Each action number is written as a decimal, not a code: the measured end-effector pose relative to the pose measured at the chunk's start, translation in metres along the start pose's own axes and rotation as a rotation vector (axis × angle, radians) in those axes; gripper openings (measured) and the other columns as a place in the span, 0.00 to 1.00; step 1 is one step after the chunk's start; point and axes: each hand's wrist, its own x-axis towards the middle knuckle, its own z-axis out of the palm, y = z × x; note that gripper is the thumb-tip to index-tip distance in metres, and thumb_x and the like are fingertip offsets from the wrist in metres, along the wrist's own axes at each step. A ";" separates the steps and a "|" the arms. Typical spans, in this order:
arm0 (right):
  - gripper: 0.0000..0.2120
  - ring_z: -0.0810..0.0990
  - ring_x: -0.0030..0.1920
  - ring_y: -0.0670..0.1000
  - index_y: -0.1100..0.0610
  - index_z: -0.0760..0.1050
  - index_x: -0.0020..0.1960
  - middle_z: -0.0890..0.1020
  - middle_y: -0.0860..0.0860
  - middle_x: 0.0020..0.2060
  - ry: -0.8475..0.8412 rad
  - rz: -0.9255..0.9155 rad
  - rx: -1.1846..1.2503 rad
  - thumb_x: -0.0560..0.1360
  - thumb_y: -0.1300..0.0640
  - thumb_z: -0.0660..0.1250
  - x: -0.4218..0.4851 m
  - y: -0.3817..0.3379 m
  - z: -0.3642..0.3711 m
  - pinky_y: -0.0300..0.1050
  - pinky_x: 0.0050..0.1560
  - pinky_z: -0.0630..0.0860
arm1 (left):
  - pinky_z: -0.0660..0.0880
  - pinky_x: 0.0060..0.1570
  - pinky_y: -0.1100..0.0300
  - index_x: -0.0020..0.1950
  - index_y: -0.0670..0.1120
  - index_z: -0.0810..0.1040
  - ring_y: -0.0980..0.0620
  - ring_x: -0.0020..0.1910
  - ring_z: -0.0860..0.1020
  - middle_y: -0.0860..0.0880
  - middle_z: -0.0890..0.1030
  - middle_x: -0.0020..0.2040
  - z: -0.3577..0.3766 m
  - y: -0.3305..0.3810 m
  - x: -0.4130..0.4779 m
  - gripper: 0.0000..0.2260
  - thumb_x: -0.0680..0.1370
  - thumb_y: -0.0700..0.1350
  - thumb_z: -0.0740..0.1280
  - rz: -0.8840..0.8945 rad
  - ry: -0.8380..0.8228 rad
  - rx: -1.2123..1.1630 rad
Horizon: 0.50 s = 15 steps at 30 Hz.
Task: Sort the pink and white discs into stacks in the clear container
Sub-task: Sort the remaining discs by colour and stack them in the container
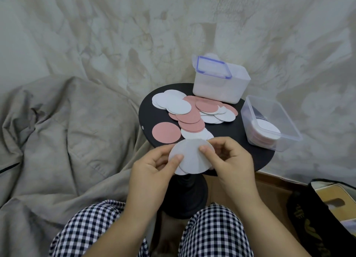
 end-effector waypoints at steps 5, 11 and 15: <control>0.09 0.72 0.39 0.43 0.43 0.74 0.46 0.76 0.40 0.41 -0.045 -0.126 -0.220 0.70 0.53 0.71 0.010 0.004 0.023 0.31 0.39 0.70 | 0.78 0.45 0.60 0.44 0.52 0.82 0.54 0.45 0.83 0.52 0.85 0.43 -0.033 -0.007 0.006 0.08 0.73 0.39 0.69 -0.020 0.180 0.021; 0.30 0.57 0.72 0.48 0.54 0.64 0.71 0.63 0.48 0.72 -0.454 -0.391 -0.659 0.73 0.43 0.66 0.017 0.004 0.055 0.34 0.67 0.50 | 0.80 0.44 0.52 0.44 0.51 0.75 0.48 0.42 0.83 0.52 0.85 0.39 -0.069 -0.010 0.017 0.06 0.75 0.39 0.67 -0.028 0.436 0.032; 0.30 0.61 0.72 0.53 0.56 0.63 0.72 0.65 0.52 0.72 -0.530 -0.451 -0.818 0.74 0.47 0.66 0.019 0.013 0.062 0.47 0.72 0.59 | 0.79 0.38 0.60 0.46 0.51 0.73 0.50 0.42 0.83 0.54 0.85 0.37 -0.073 -0.011 0.018 0.06 0.76 0.40 0.66 -0.037 0.450 0.032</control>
